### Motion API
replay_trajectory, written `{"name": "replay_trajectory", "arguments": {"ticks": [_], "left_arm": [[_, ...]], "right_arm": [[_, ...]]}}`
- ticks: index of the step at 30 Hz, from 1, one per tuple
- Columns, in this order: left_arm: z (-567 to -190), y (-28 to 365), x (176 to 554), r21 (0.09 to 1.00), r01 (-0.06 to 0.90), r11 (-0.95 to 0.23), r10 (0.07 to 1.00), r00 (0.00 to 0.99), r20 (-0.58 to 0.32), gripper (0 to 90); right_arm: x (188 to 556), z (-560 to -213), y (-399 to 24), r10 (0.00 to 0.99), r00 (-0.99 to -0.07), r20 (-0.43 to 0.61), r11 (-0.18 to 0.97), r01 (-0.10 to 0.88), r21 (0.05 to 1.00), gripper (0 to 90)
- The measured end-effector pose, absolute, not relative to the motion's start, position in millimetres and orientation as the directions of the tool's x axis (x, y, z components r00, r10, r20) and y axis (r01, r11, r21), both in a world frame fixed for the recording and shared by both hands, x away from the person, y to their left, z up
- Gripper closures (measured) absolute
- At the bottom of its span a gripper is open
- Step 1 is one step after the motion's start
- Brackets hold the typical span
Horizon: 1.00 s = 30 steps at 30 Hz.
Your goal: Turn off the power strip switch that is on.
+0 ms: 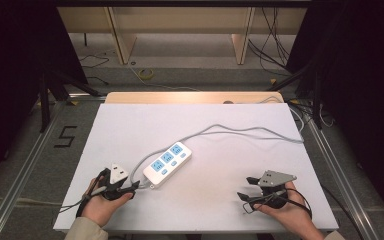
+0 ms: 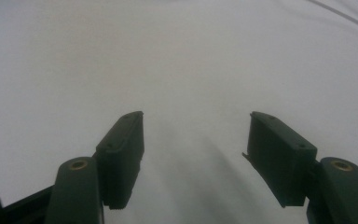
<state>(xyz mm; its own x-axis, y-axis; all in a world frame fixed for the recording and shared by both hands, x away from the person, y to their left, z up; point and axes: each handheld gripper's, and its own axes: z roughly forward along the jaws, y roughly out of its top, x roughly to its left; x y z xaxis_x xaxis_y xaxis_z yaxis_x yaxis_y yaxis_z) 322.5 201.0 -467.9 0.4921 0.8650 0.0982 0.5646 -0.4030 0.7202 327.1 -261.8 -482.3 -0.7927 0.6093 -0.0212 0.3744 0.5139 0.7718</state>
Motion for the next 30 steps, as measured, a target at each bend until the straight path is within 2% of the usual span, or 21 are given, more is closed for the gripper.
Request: {"name": "replay_trajectory", "arguments": {"ticks": [4, 5, 6, 8, 14, 30], "left_arm": [[-465.4, 199.5, 322.5, 0.719, 0.556, -0.417, 0.855, 0.509, 0.102, 79.5], [-464.9, 199.2, 322.7, 0.711, 0.558, -0.429, 0.852, 0.511, 0.114, 79.5], [-464.4, 198.8, 322.9, 0.705, 0.563, -0.431, 0.852, 0.510, 0.113, 84.7], [-462.8, 198.1, 323.7, 0.704, 0.579, -0.411, 0.862, 0.497, 0.094, 88.6], [-458.5, 196.8, 324.9, 0.706, 0.606, -0.367, 0.876, 0.479, 0.045, 89.4], [-451.0, 187.9, 333.1, 0.686, 0.638, -0.351, 0.882, 0.470, 0.014, 89.4]], "right_arm": [[327.2, -482.3, -262.1, 0.610, -0.792, -0.023, 0.513, 0.373, 0.773, 37.3], [327.2, -482.3, -262.1, 0.610, -0.792, -0.023, 0.513, 0.373, 0.773, 37.3], [327.2, -482.2, -262.0, 0.610, -0.792, -0.023, 0.514, 0.373, 0.773, 37.3], [327.1, -482.1, -261.8, 0.611, -0.792, -0.021, 0.514, 0.375, 0.771, 37.3], [327.4, -482.1, -261.9, 0.612, -0.791, -0.021, 0.514, 0.377, 0.771, 37.4], [328.1, -480.9, -263.4, 0.618, -0.786, -0.020, 0.511, 0.382, 0.770, 37.4]]}}
